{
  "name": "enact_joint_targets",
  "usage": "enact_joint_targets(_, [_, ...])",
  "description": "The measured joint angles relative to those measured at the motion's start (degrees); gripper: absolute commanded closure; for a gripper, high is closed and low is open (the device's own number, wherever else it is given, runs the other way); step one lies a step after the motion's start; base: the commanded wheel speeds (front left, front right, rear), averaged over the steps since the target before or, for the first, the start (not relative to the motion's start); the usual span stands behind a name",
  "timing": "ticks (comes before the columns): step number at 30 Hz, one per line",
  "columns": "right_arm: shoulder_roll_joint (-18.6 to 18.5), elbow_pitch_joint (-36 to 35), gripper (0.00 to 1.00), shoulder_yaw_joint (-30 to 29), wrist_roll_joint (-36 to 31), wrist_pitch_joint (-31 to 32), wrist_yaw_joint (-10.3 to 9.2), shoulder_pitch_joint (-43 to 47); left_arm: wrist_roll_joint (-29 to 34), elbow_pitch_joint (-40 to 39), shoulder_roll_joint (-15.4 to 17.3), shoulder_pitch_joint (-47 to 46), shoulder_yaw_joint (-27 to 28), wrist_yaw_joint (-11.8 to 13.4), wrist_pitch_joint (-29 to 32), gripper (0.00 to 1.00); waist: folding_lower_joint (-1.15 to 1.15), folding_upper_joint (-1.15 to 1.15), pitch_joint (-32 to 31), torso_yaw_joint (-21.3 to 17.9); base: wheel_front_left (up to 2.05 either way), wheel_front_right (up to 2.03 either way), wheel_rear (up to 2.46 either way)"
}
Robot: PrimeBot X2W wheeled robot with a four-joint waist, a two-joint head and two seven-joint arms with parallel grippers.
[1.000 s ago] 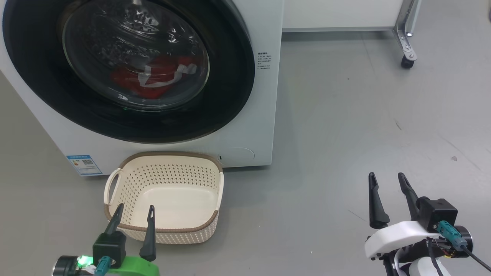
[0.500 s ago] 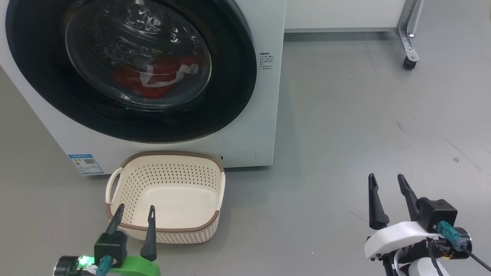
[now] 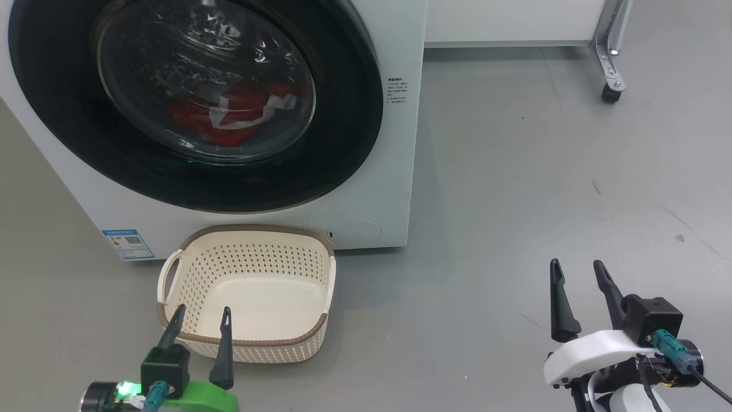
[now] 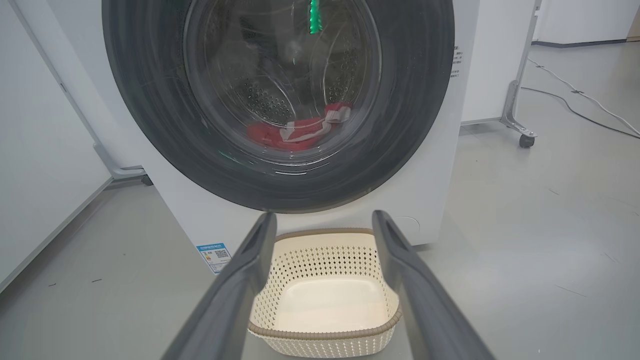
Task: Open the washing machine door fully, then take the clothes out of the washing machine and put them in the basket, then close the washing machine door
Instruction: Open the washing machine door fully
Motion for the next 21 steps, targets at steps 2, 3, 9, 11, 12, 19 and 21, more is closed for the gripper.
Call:
enact_joint_targets(2, [0.0,0.0,0.0,0.0,0.0,0.0,0.0,0.0,0.0,0.1,0.0,0.0,0.0,0.0,0.0,0.0,0.0,0.0,0.1,0.0,0.0,0.0,0.0])
enact_joint_targets(3, [0.0,0.0,0.0,-0.1,0.0,0.0,0.0,-0.1,0.0,0.1,0.0,0.0,0.0,0.0,0.0,0.0,0.0,0.0,0.1,0.0,0.0,0.0,0.0])
enact_joint_targets(9, [-0.1,-0.2,1.0,0.0,0.2,-0.1,0.09,-0.1,0.0,-0.1,0.0,-0.4,-0.1,0.1,0.0,0.0,0.0,0.0,0.7,0.0,0.0,0.0,0.0])
enact_joint_targets(11, [-0.1,-0.6,1.0,0.1,0.2,-0.5,0.15,-0.3,0.0,-0.2,0.0,-0.9,-0.2,0.1,0.0,0.0,0.0,0.0,1.1,0.1,0.0,0.0,0.0])
enact_joint_targets(12, [-0.1,-0.8,1.0,0.1,0.2,-0.5,0.15,-0.5,0.0,-0.3,0.0,-1.3,-0.2,0.1,0.0,0.0,0.0,0.0,1.4,0.1,0.0,0.0,0.0])
enact_joint_targets(19, [0.7,-2.3,1.0,-1.8,5.9,-0.5,1.8,-3.1,0.0,-1.1,-0.1,-2.3,-0.6,0.0,0.0,0.0,0.0,0.0,3.5,0.8,0.0,0.0,0.0])
enact_joint_targets(21, [1.1,-2.7,1.0,-3.0,9.2,-0.5,2.45,-4.2,0.0,-1.2,-0.1,-2.7,-0.7,0.0,0.0,0.0,0.0,0.0,4.3,1.1,0.0,0.0,0.0])
